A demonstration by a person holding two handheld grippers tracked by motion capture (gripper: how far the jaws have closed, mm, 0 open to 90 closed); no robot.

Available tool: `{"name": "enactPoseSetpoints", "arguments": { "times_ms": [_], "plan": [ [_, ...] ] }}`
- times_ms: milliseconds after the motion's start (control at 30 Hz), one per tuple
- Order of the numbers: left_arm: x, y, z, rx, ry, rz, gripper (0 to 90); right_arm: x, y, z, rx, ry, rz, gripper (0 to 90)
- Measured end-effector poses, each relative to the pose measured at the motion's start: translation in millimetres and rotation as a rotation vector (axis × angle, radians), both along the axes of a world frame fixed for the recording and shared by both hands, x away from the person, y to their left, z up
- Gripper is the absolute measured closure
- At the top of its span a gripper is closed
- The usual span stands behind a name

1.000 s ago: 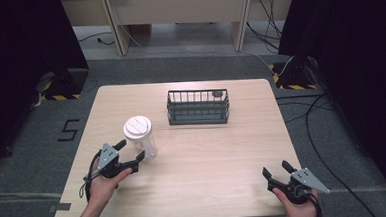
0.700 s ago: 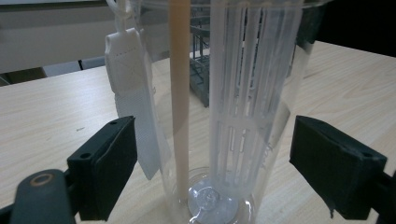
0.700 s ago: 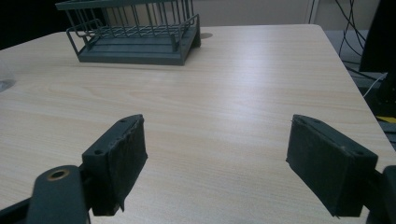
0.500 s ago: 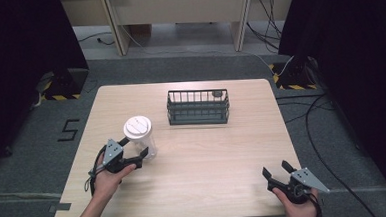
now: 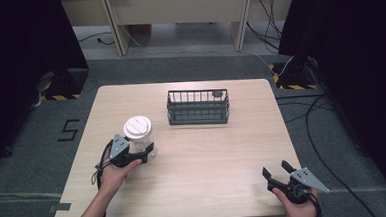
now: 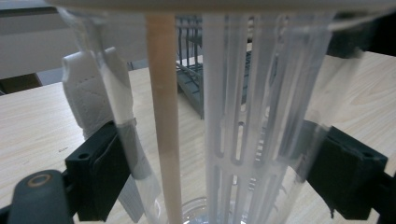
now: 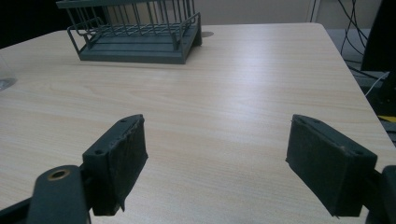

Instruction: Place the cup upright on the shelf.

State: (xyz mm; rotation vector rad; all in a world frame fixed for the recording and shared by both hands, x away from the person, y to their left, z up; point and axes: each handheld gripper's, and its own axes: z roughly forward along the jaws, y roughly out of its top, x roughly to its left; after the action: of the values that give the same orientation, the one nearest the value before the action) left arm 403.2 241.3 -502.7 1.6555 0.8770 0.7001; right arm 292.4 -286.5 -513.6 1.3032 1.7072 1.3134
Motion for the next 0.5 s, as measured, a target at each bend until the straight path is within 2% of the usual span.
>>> {"name": "enactPoseSetpoints", "arguments": {
  "times_ms": [167,500],
  "plan": [
    [-0.5,2.0,-2.8,-0.023,-0.01,0.005,16.7,0.2,-0.4,0.0,0.0,0.0,-0.001,20.5],
    [-1.3,2.6,-2.0,-0.03,-0.002,0.01,17.3,0.6,-0.2,0.0,0.009,0.01,0.0,20.7]
  ]
}}
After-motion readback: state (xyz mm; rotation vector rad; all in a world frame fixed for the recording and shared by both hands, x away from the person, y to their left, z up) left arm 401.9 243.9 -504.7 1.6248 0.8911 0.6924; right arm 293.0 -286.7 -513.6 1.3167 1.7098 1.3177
